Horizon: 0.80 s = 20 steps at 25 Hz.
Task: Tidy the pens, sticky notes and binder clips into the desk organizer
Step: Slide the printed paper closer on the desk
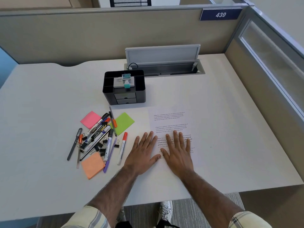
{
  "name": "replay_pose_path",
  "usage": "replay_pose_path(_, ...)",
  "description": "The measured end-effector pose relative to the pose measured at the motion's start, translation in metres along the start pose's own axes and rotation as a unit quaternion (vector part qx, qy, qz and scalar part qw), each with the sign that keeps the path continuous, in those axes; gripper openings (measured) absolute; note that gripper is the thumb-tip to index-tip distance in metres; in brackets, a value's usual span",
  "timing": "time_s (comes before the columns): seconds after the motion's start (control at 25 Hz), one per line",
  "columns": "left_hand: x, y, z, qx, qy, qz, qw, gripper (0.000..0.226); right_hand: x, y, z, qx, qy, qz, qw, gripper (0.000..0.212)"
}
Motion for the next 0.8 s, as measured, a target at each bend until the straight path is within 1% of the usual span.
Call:
replay_pose_path(0.32,0.004,-0.003,0.002,0.007,-0.007,-0.007,1.0,0.08,0.005,0.002,-0.001,0.013,-0.002,0.005,1.0,0.071)
replay_pose_path(0.6,0.009,-0.012,0.007,0.025,-0.028,0.007,0.999,0.081,0.011,-0.003,-0.001,-0.005,-0.014,-0.015,1.0,0.07)
replay_pose_path(0.64,0.014,-0.017,0.008,0.021,-0.041,0.01,0.999,0.08,0.012,-0.007,-0.002,-0.019,-0.011,-0.026,0.999,0.07)
replay_pose_path(0.72,0.033,-0.033,0.013,-0.004,-0.078,0.013,0.997,0.077,0.02,-0.026,-0.004,-0.08,-0.02,-0.063,0.995,0.065)
replay_pose_path(0.8,0.055,-0.054,0.016,-0.042,-0.098,0.019,0.994,0.072,0.033,-0.047,-0.013,-0.144,-0.034,-0.092,0.985,0.05)
Point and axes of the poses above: each hand's wrist, its own z-axis away from the middle knuckle, its own y-axis out of the palm, x = y × z, the point moved 9 cm from there along -z, towards the middle knuckle, and after that the axes turned 1 degree about -x, right-handed, at the moved point
